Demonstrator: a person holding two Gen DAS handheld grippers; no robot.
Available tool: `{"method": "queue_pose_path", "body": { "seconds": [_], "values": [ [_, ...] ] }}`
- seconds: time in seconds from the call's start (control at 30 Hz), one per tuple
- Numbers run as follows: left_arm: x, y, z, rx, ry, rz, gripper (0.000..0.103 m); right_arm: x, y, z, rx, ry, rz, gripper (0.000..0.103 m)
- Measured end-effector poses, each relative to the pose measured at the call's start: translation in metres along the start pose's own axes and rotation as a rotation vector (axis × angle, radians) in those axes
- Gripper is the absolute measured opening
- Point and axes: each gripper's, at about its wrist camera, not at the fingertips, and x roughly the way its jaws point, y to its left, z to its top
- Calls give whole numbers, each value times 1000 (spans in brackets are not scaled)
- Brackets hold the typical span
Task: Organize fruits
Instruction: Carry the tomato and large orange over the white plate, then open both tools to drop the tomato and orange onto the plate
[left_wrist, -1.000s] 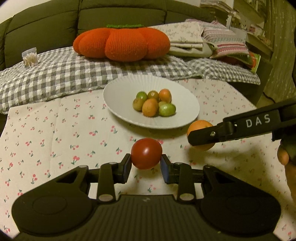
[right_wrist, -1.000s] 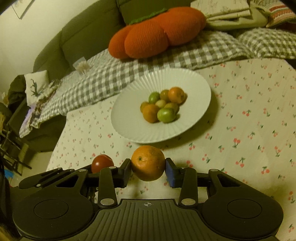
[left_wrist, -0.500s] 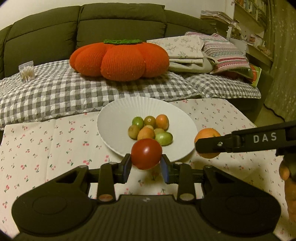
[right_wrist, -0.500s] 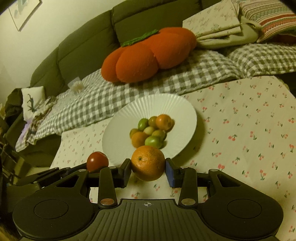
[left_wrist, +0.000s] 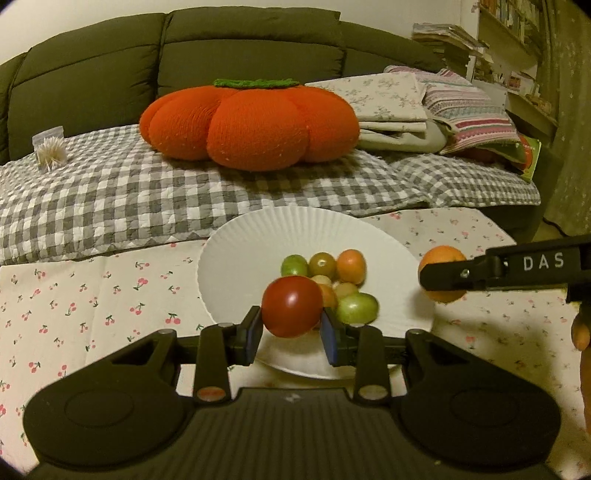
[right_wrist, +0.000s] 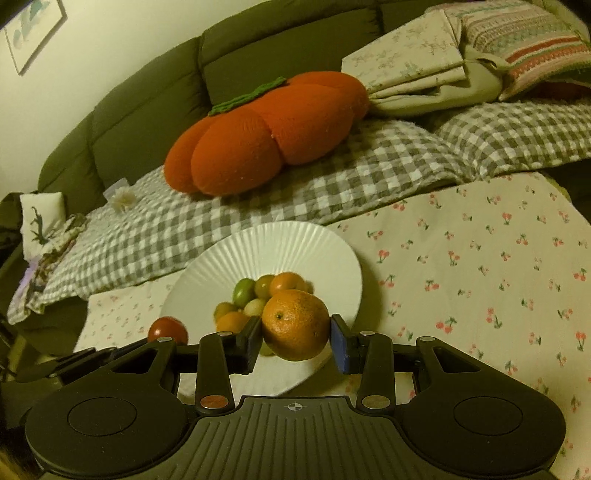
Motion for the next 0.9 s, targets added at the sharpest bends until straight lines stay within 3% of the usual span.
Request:
{"method": "queue_pose_path", "body": {
  "seconds": [0.57,0.7,0.8,0.9],
  "values": [
    [21,2,-3,24,7,15,34,22,11,-6,-113,4,-48,40],
    [10,4,0,8,-15,4,46,16,10,-3,-98,-10,-48,40],
    [2,7,2,-10,-22,-3,46,12,9,-2,-88,-28,-39,51],
    [-6,9,1,-20,-21,-10,46,8,11,-1,-90,-37,-32,51]
  ]
}}
